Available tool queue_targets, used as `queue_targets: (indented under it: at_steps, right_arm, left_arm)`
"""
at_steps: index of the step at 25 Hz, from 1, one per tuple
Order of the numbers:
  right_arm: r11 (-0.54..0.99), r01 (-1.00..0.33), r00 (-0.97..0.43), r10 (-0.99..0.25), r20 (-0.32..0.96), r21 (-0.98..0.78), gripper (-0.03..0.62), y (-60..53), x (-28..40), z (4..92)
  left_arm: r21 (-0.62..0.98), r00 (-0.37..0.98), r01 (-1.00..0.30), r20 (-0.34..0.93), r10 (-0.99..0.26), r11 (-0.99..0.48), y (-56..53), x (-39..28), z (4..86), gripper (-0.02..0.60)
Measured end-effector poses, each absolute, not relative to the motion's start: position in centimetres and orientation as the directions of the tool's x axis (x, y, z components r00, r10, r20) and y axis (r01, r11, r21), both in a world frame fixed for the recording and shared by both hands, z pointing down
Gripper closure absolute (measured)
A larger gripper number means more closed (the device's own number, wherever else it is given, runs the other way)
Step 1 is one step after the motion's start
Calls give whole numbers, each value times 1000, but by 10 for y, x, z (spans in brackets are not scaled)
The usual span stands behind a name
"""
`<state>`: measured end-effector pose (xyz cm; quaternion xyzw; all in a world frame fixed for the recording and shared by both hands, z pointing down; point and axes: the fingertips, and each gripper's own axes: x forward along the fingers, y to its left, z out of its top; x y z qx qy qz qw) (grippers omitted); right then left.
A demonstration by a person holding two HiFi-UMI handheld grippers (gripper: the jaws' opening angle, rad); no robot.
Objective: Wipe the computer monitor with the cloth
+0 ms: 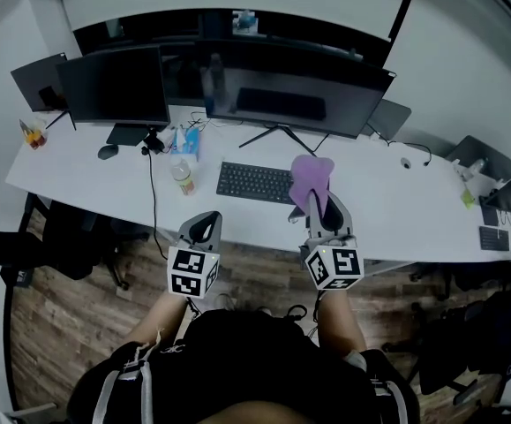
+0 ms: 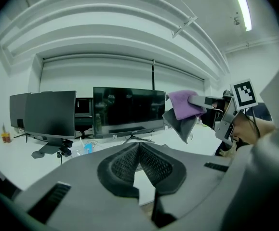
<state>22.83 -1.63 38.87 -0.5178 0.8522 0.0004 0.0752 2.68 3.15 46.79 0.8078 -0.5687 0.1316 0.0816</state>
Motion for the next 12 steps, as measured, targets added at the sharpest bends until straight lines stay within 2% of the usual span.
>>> queue_targets:
  at_steps: [12]
  right_arm:
    - [489,-862,-477,-871,-114,-134,511,-5,215,390]
  left_arm:
    - [-2,314,-944,304,-900,-330,38,10,470,568]
